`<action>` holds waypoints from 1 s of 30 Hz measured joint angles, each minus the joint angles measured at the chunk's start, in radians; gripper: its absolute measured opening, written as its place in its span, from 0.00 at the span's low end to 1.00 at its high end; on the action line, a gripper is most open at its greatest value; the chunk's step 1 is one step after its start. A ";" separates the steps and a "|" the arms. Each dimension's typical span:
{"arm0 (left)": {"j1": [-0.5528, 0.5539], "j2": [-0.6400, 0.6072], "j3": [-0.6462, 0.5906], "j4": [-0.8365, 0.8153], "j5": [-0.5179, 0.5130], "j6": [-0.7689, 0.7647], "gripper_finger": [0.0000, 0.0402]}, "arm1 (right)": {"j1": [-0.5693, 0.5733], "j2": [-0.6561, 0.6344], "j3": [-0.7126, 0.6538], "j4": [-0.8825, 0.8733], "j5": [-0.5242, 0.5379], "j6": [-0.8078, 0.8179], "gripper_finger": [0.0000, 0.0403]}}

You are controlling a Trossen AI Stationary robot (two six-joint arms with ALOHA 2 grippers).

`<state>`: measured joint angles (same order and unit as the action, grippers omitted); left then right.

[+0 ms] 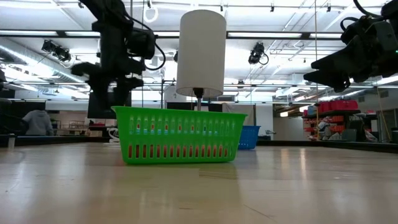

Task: Pick & Place Markers
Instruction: Put the blue highlighter into the green bin

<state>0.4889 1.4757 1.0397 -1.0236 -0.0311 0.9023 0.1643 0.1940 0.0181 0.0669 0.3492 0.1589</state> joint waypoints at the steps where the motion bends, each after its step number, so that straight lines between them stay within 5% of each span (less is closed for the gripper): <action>1: 0.015 0.002 0.000 0.028 0.009 0.010 0.56 | 0.000 0.000 0.000 0.000 0.000 0.000 0.65; 30: 0.249 0.315 0.001 0.414 0.115 0.184 0.56 | 0.000 0.000 0.000 0.000 0.000 0.000 0.65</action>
<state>0.7380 1.7910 1.0405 -0.6097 0.0837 1.0865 0.1643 0.1941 0.0181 0.0667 0.3493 0.1589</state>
